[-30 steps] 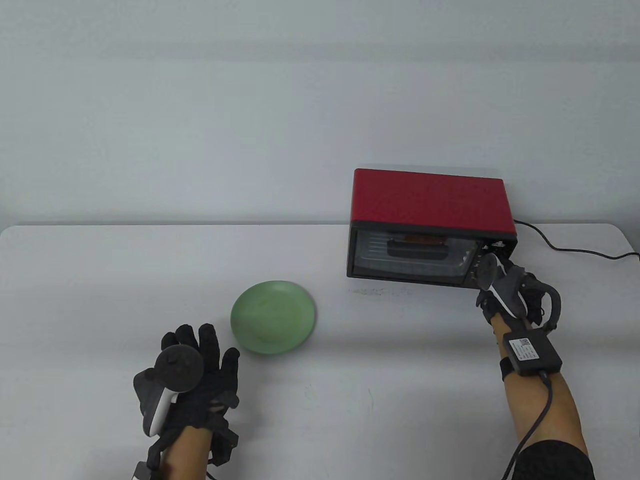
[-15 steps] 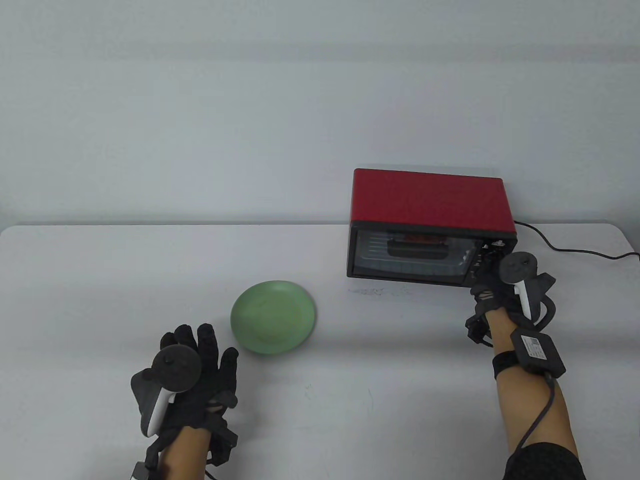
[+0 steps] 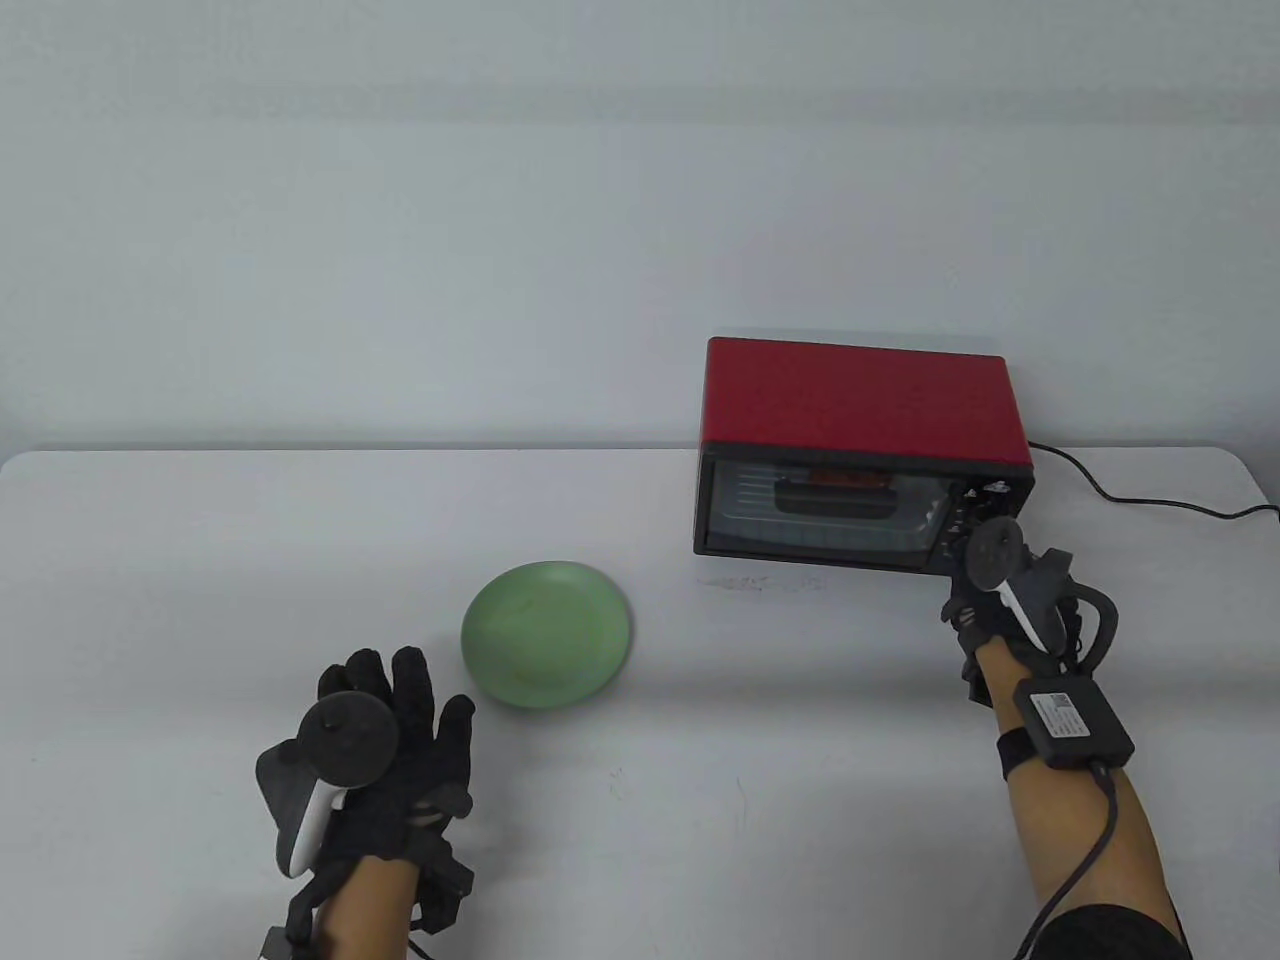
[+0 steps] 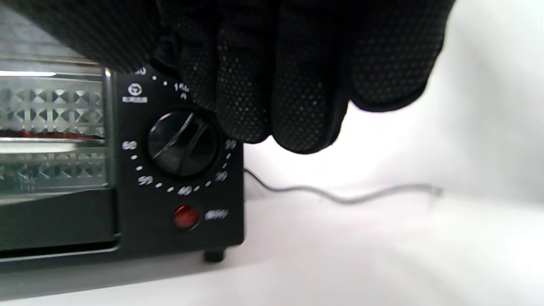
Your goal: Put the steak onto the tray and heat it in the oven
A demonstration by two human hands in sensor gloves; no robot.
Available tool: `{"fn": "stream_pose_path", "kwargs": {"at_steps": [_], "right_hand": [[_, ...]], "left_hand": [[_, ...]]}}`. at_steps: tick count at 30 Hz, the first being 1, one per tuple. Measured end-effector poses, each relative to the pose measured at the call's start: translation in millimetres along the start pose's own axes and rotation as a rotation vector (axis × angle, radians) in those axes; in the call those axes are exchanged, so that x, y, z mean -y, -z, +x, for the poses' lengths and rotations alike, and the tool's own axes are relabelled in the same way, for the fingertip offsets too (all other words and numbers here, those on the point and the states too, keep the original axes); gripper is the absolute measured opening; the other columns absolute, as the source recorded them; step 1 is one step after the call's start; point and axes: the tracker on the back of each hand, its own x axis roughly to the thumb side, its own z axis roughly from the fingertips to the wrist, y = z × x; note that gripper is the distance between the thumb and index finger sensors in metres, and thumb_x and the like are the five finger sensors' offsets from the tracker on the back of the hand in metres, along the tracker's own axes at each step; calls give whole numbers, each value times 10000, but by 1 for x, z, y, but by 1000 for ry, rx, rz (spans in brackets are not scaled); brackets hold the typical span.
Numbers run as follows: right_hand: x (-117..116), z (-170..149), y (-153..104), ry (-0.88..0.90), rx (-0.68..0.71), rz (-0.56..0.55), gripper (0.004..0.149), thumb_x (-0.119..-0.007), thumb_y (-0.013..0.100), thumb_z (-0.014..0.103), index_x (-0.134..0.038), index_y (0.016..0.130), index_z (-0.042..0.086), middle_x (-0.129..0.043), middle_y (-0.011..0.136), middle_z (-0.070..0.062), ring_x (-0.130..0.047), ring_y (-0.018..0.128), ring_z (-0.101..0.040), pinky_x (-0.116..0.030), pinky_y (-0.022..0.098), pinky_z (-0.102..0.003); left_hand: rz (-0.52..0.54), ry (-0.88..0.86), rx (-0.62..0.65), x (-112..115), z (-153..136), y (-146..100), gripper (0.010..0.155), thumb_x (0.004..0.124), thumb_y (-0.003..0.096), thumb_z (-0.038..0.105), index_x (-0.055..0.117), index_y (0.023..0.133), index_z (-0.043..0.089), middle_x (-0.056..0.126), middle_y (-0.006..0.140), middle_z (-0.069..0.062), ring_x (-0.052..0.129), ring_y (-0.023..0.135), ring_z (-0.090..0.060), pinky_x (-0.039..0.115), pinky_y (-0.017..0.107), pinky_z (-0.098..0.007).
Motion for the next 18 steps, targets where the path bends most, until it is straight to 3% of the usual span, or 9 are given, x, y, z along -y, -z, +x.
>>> {"fn": "stream_pose_path", "kwargs": {"at_steps": [5,10,13,18], "right_hand": [[13,10,1,-293,84,-151,412,-718,532,567,-673,899,384,-921,763,83,-1001,638,-177,-871,466,-429],[13,21,2,-449,136,-179,419,-704,548,569,-573,935,479,-899,779,119,-990,658,-158,-863,486,-426],[11,23,3,-443,125,-166,414,-692,558,560,-537,938,505,-893,774,136,-990,654,-144,-866,483,-418],[10,12,9,-253,28,-89,276,-666,586,555,-597,850,513,-921,731,152,-1008,624,-126,-880,468,-400]], "left_hand": [[-2,5,-6,1,0,0,772,606,476,654,360,1131,328,138,1170,-59,52,1122,-390,155,767,-594],[-8,9,-14,1,0,1,772,606,477,654,360,1131,327,136,1170,-59,52,1121,-390,156,767,-593],[-9,8,-18,2,0,1,771,606,477,654,360,1131,328,136,1170,-59,51,1121,-390,156,767,-593],[-8,2,-22,1,-1,1,771,606,477,653,360,1131,328,137,1170,-59,51,1121,-390,156,767,-594]]}}
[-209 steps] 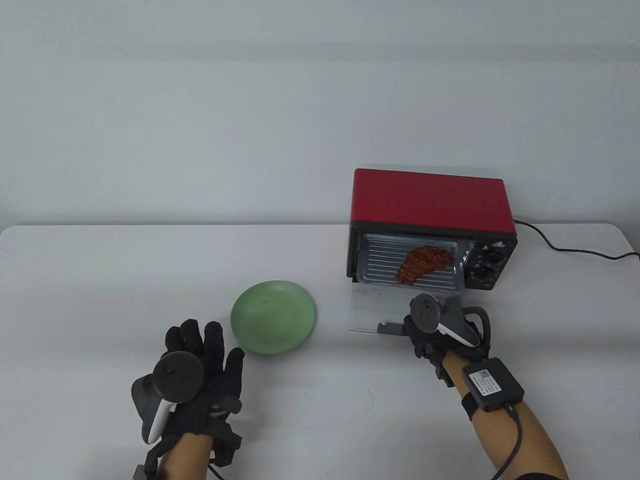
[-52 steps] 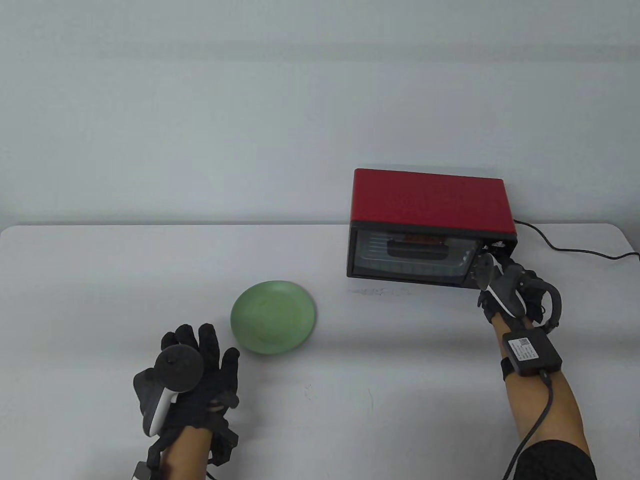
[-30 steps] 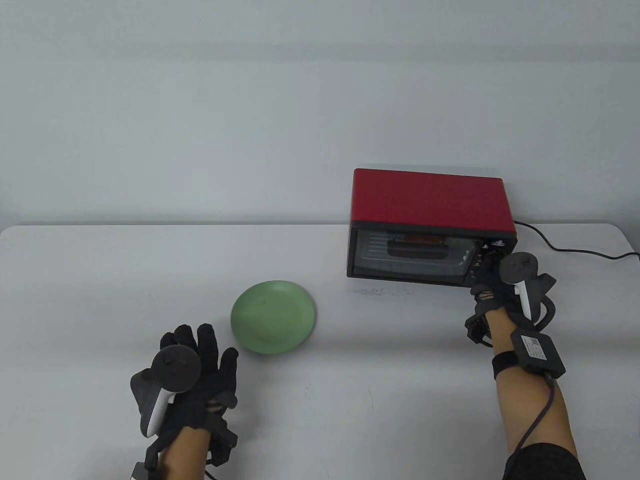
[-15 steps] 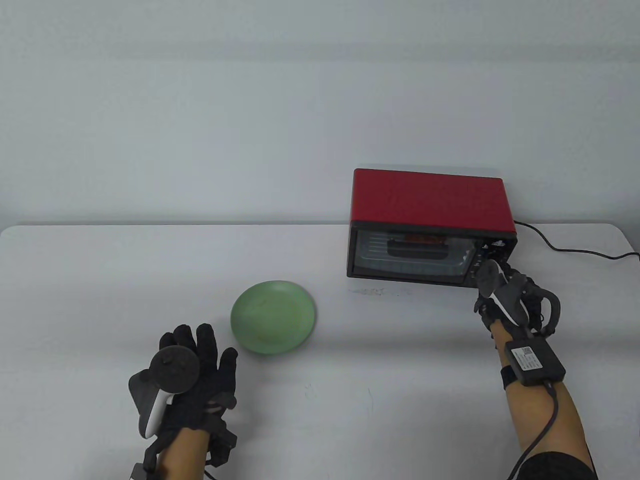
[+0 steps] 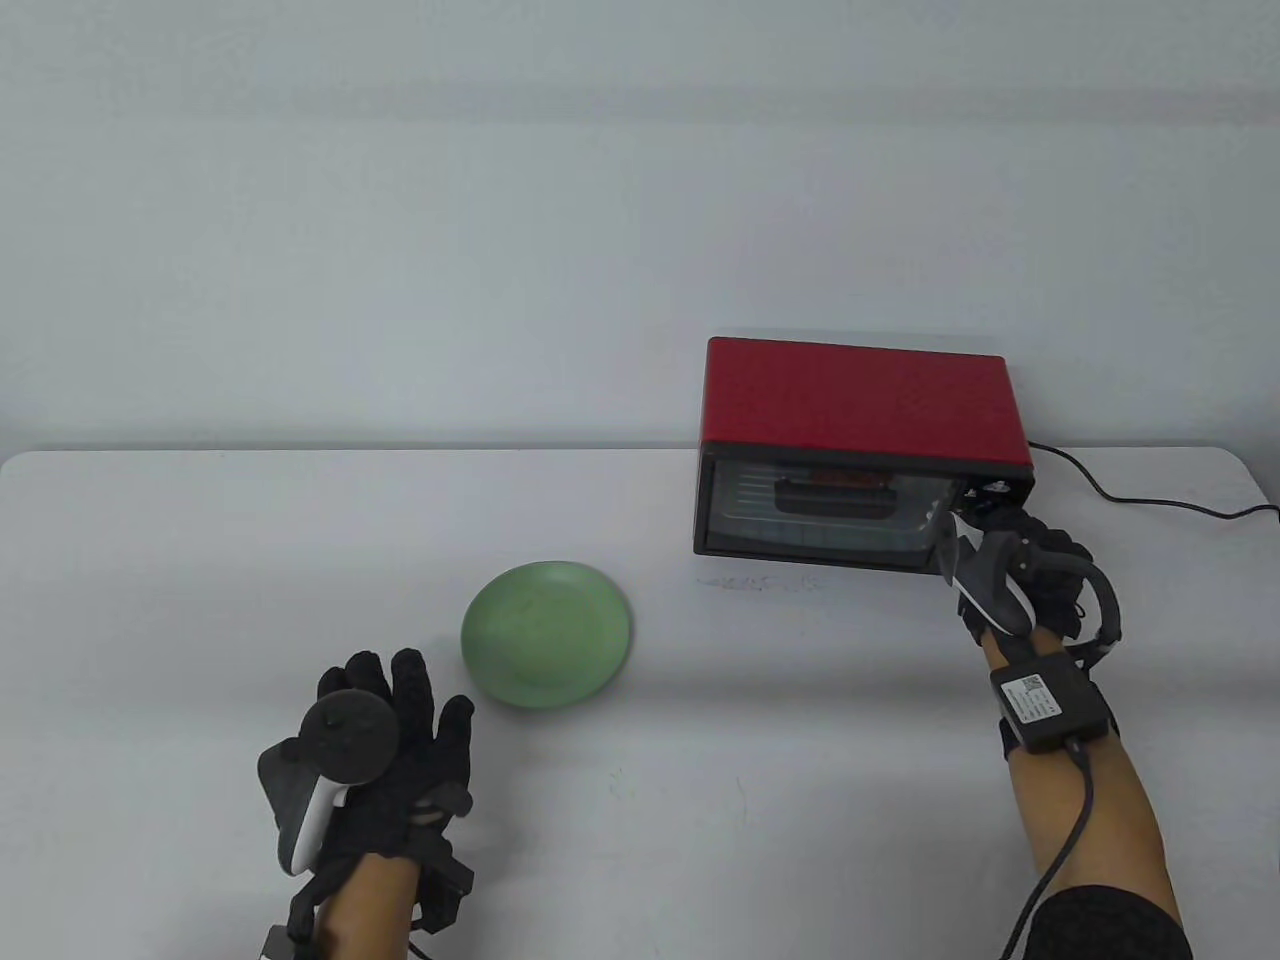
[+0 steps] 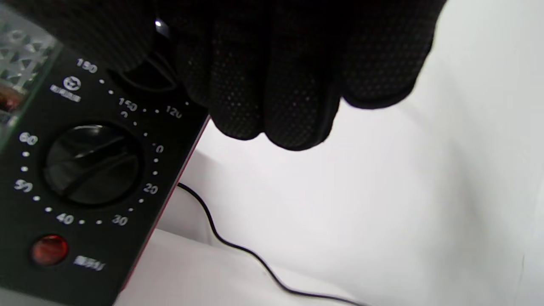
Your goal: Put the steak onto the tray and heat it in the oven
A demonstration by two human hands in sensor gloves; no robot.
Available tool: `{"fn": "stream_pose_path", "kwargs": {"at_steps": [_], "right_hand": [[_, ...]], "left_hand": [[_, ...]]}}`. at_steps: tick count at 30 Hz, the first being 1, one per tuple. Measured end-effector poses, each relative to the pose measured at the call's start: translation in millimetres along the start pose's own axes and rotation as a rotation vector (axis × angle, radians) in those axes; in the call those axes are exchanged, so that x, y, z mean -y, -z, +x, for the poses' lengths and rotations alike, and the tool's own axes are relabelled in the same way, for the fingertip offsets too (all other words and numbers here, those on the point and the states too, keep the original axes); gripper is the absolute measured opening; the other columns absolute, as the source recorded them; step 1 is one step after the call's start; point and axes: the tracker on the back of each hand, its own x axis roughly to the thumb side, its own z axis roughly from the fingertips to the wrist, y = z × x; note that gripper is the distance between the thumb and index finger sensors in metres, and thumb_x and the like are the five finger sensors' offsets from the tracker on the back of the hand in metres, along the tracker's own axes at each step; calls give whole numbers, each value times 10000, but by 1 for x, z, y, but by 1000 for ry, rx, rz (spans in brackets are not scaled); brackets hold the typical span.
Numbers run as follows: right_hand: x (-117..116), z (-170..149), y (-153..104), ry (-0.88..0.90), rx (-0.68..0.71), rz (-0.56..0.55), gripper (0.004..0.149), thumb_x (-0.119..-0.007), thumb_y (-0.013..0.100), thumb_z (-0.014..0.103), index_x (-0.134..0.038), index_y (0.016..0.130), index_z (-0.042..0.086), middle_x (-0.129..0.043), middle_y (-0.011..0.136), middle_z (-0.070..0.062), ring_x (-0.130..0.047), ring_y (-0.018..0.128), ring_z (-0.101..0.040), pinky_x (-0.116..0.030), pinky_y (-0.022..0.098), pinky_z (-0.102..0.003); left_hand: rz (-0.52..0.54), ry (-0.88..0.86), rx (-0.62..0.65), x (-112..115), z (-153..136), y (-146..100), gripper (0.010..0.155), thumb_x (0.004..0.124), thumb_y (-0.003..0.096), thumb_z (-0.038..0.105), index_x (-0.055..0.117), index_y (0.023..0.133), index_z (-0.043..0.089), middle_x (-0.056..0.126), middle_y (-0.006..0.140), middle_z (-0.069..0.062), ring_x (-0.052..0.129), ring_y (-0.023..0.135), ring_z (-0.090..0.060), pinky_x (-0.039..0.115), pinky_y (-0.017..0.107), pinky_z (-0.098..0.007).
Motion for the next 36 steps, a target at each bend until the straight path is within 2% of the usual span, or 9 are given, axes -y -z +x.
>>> {"fn": "stream_pose_path", "kwargs": {"at_steps": [4,8,11,16,24,31,36], "right_hand": [[-10,-15,2,316,-131,118,182,-667,595,552,-708,764,497,-944,708,145,-1017,607,-131,-884,458,-403],[-27,-23,0,634,-262,237,176,-656,601,549,-762,729,493,-949,711,150,-1017,612,-128,-883,459,-407],[-33,-25,-2,726,-300,267,176,-643,605,553,-756,735,514,-936,731,168,-1013,623,-114,-883,464,-402],[-37,-26,-1,720,-291,266,177,-646,603,559,-761,731,517,-935,735,164,-1010,630,-120,-880,467,-406],[-55,-20,-5,565,-271,291,241,-649,608,572,-788,720,410,-940,729,110,-1007,627,-154,-879,464,-414],[-65,-12,-3,603,-310,338,261,-573,667,573,-793,653,432,-936,707,155,-1010,615,-122,-886,462,-390],[-69,-13,-3,734,-395,399,312,-500,709,569,-790,614,505,-930,693,193,-1016,584,-74,-896,447,-362]], "left_hand": [[-4,-5,-1,0,0,1,771,605,476,655,359,1131,329,135,1170,-58,50,1121,-389,155,768,-593],[-7,-2,-1,0,0,1,772,605,477,655,359,1131,328,136,1170,-59,51,1121,-390,156,767,-593],[-4,-5,-1,0,-1,1,772,605,477,655,354,1131,330,135,1170,-57,50,1121,-390,155,767,-593],[-3,-4,-2,0,-1,1,774,606,476,654,353,1131,329,137,1170,-58,50,1121,-389,156,767,-593],[-5,0,-1,0,-1,1,774,606,477,654,355,1132,327,135,1170,-61,51,1121,-389,156,767,-594],[-10,3,-10,1,-1,2,774,606,476,654,356,1131,328,137,1170,-59,52,1121,-391,157,767,-593],[-15,4,-16,1,-1,2,774,606,477,654,355,1132,328,135,1170,-61,49,1121,-391,156,767,-593]]}}
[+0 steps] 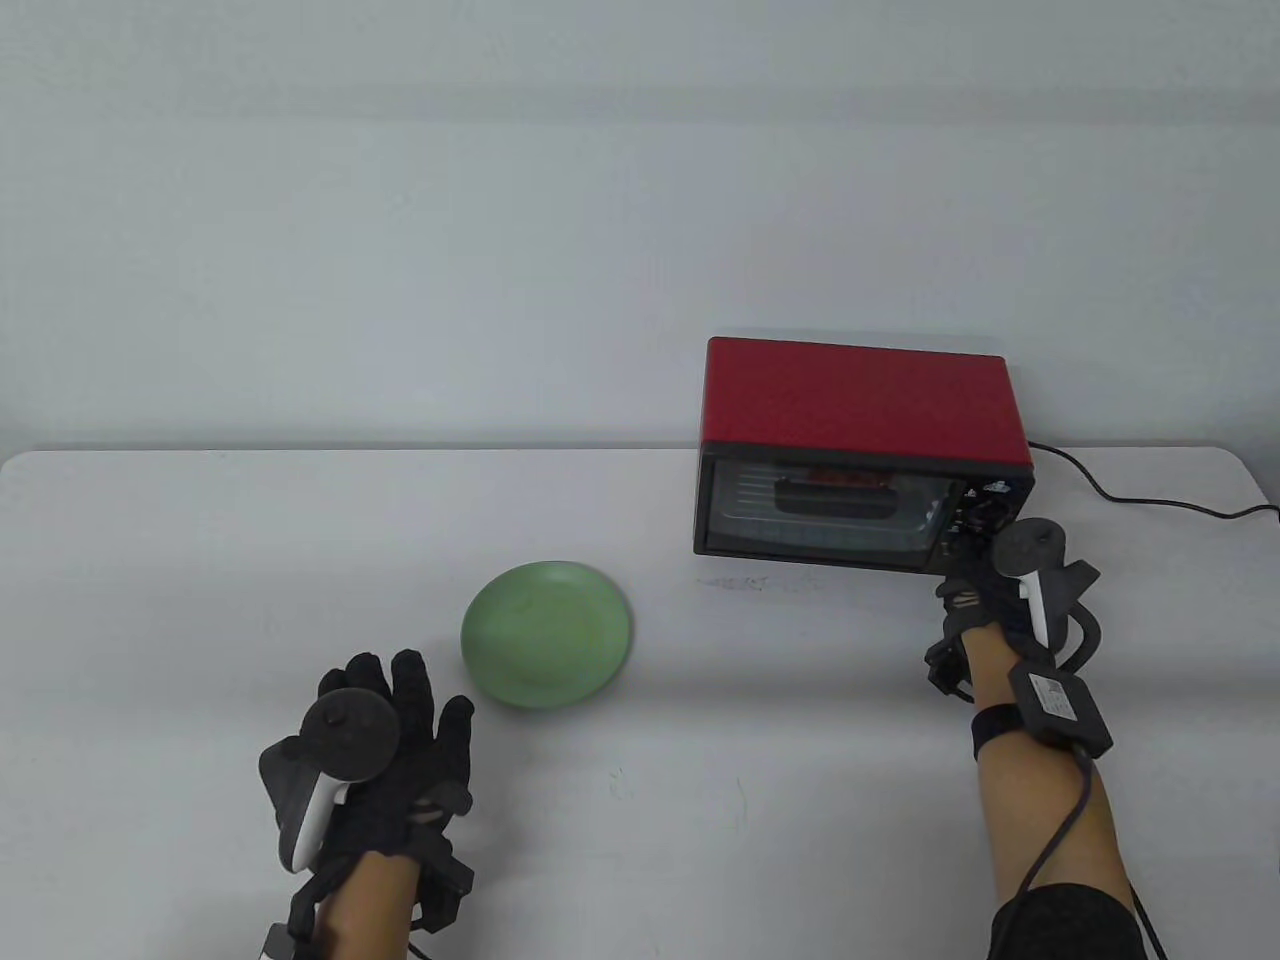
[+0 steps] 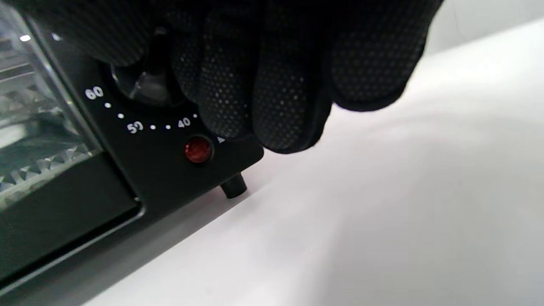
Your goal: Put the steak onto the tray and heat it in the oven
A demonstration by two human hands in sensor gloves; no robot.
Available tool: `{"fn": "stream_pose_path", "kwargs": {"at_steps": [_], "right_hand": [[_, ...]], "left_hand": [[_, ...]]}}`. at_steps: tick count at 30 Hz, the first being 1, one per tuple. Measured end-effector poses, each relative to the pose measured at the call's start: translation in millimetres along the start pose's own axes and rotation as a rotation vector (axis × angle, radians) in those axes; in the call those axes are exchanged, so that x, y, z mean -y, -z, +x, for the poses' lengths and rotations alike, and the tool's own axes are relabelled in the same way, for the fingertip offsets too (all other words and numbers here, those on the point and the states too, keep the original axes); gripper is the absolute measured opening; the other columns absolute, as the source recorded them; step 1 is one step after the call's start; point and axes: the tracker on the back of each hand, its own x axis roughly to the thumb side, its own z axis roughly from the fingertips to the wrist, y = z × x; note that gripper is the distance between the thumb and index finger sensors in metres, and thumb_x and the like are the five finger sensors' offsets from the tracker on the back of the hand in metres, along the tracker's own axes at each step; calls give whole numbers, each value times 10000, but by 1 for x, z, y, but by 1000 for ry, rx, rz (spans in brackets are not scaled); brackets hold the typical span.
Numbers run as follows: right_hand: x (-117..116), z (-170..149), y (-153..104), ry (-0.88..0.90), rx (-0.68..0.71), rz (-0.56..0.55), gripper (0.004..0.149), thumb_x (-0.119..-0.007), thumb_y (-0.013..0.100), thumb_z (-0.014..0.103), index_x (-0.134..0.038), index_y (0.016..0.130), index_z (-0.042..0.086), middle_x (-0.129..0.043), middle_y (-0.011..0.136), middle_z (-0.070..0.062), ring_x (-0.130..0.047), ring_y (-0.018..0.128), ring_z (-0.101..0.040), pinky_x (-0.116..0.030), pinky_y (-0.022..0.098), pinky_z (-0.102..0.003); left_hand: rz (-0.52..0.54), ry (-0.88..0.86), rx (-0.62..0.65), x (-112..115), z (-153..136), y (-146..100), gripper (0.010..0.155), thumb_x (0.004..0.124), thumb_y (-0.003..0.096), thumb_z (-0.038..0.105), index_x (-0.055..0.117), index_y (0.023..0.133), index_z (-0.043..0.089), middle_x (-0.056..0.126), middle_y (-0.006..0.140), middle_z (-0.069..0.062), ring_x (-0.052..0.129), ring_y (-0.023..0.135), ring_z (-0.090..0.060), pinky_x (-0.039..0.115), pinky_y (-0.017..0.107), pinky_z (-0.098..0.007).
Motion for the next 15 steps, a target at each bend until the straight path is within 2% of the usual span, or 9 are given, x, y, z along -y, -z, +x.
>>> {"fn": "stream_pose_path", "kwargs": {"at_steps": [3,6,10,11,12,13,15], "right_hand": [[-3,-9,3,173,-79,88,370,-462,717,600,-806,622,498,-913,715,210,-1010,584,-63,-895,445,-353],[-8,-17,5,346,-142,175,350,-482,713,592,-806,663,470,-889,749,207,-998,600,-70,-887,454,-355],[-9,-19,5,360,-143,178,303,-492,704,579,-778,695,482,-881,752,192,-994,593,-63,-887,453,-344],[-10,-19,5,368,-146,179,275,-484,706,580,-755,685,534,-877,756,187,-991,595,-62,-886,454,-343],[-11,-19,4,374,-150,181,276,-485,707,578,-756,684,533,-869,748,244,-989,598,-60,-885,457,-343],[-11,-20,4,387,-157,188,274,-489,704,578,-758,685,532,-870,764,191,-987,603,-60,-884,459,-343],[-12,-21,4,398,-161,193,273,-493,701,575,-763,688,530,-868,772,193,-984,615,-69,-880,466,-352]], "left_hand": [[-3,2,-3,0,0,0,772,606,477,654,356,1131,328,136,1170,-57,50,1121,-386,157,767,-593],[-6,2,-6,1,0,1,775,606,476,654,355,1131,327,136,1170,-58,50,1121,-390,156,767,-593],[-8,4,-7,1,0,1,773,606,477,654,354,1131,329,136,1170,-58,51,1121,-389,156,767,-593],[-9,4,-7,1,0,1,772,607,476,654,356,1131,329,137,1170,-59,51,1121,-389,157,767,-593],[-8,4,-7,1,0,1,772,606,476,654,354,1130,330,136,1170,-58,49,1121,-389,155,767,-593],[-8,3,-6,1,0,1,773,606,477,654,354,1131,329,135,1170,-58,49,1121,-389,156,767,-593],[-6,0,-5,0,0,1,773,606,476,654,355,1131,328,136,1170,-59,51,1121,-389,156,767,-593]]}}
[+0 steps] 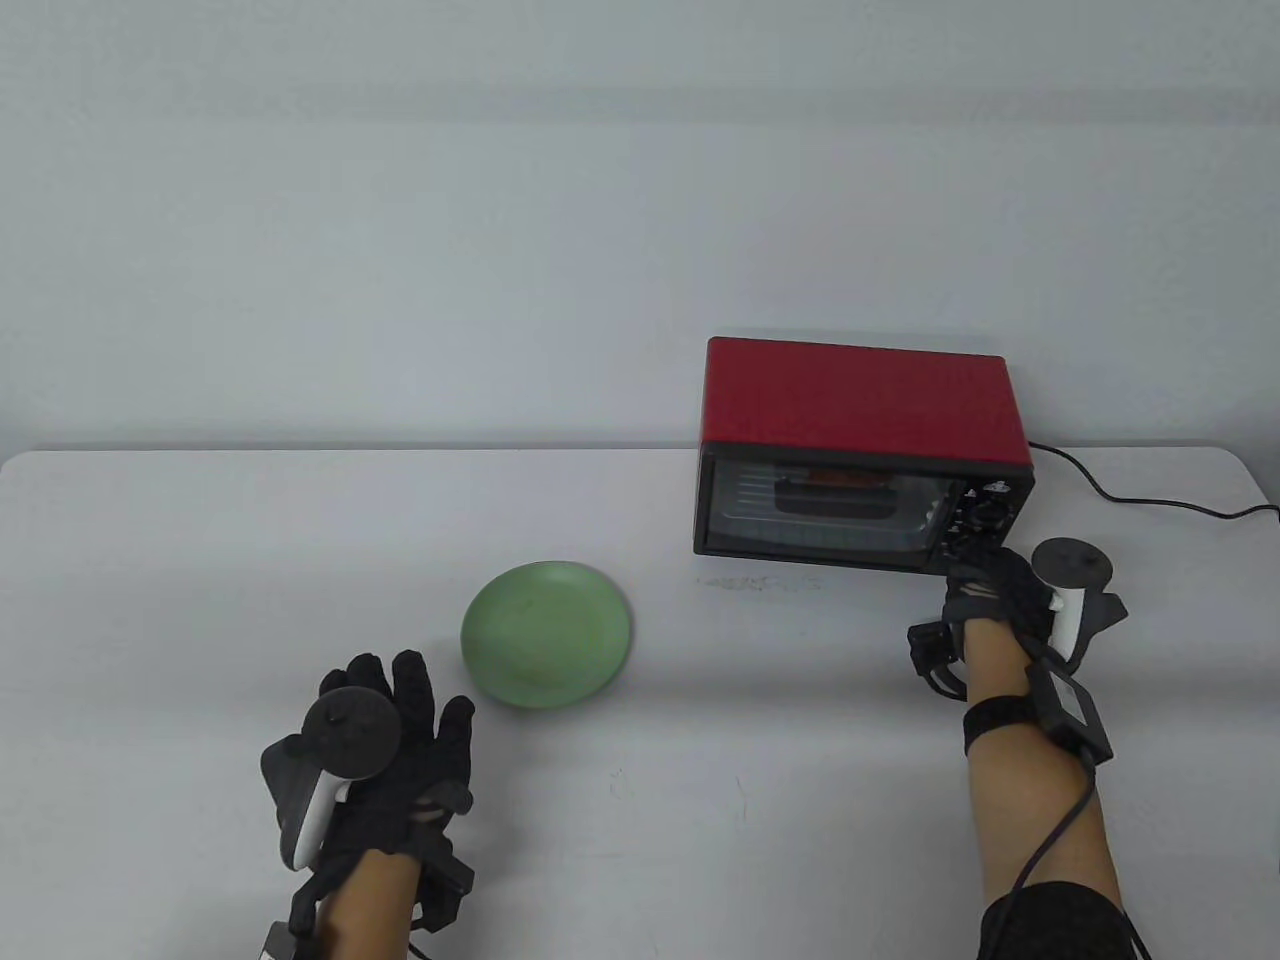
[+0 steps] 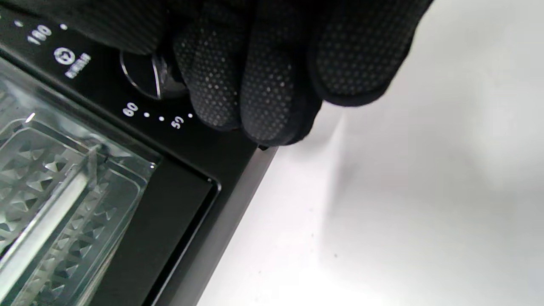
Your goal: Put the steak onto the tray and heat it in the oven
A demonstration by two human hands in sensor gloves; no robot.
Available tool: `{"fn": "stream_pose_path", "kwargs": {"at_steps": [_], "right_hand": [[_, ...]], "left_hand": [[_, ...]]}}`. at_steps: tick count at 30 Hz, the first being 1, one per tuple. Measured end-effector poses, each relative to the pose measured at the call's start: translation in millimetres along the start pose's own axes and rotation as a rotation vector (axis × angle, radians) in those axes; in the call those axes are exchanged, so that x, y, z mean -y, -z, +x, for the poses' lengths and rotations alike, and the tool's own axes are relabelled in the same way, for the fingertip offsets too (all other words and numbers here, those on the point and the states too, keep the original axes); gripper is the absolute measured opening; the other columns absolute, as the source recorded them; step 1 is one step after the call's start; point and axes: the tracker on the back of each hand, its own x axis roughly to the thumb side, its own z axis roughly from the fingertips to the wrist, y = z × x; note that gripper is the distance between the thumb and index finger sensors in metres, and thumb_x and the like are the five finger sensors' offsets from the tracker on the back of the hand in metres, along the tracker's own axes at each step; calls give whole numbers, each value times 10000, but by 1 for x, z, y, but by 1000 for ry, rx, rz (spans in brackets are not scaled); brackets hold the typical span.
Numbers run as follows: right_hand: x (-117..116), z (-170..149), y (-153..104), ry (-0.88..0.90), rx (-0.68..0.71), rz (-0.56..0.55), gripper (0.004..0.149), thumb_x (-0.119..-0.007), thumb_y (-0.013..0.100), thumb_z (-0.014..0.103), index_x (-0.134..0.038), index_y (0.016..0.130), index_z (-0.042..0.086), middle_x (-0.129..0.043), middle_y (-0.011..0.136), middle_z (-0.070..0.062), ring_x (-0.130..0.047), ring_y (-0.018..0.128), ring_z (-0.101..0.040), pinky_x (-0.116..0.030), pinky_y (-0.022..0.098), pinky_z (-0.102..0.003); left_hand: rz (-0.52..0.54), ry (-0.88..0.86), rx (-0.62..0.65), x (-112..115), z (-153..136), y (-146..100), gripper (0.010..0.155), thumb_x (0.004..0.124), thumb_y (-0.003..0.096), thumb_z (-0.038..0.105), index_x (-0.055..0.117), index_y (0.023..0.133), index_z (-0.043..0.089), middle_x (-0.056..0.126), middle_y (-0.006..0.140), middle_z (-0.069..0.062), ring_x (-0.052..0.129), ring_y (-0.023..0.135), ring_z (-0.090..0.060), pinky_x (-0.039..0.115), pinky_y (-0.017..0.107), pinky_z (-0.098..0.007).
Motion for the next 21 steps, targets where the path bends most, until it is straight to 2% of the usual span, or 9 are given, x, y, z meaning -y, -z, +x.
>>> {"fn": "stream_pose_path", "kwargs": {"at_steps": [1,4,7,9,16,21], "right_hand": [[0,0,0,-3,2,-1,263,-502,695,573,-762,692,531,-869,774,189,-984,617,-74,-879,467,-357],[4,1,-7,-58,47,-31,289,-553,651,575,-780,752,428,-894,765,142,-990,615,-124,-874,459,-386],[9,1,-23,-126,121,-27,424,-635,584,560,-731,877,269,-909,769,49,-994,612,-176,-871,453,-407],[13,1,-37,-196,186,-33,496,-658,555,557,-743,884,195,-921,759,6,-997,608,-196,-873,449,-414],[26,-15,-106,-391,401,-1,537,-678,521,553,-783,858,148,-948,736,-38,-1010,593,-230,-876,437,-429],[34,-27,-153,-369,525,52,533,-680,514,546,-786,860,155,-949,746,-40,-1009,610,-237,-875,446,-438]], "left_hand": [[0,-1,1,0,0,0,773,606,476,655,353,1131,331,135,1170,-58,49,1121,-387,155,767,-593],[-1,-8,8,0,0,0,774,607,477,654,353,1132,328,135,1170,-59,50,1121,-389,155,767,-593],[0,-20,22,-2,2,-1,773,607,477,653,354,1131,329,136,1170,-59,49,1121,-388,155,768,-592],[-1,-26,35,-2,2,-2,773,607,477,653,355,1131,328,137,1170,-60,52,1121,-390,158,767,-593],[-7,-35,96,-3,6,-6,770,597,481,658,359,1133,324,148,1171,-69,67,1119,-401,172,763,-598],[-11,-42,147,-1,8,-9,768,596,481,657,369,1132,319,166,1173,-75,84,1121,-407,182,762,-600]]}}
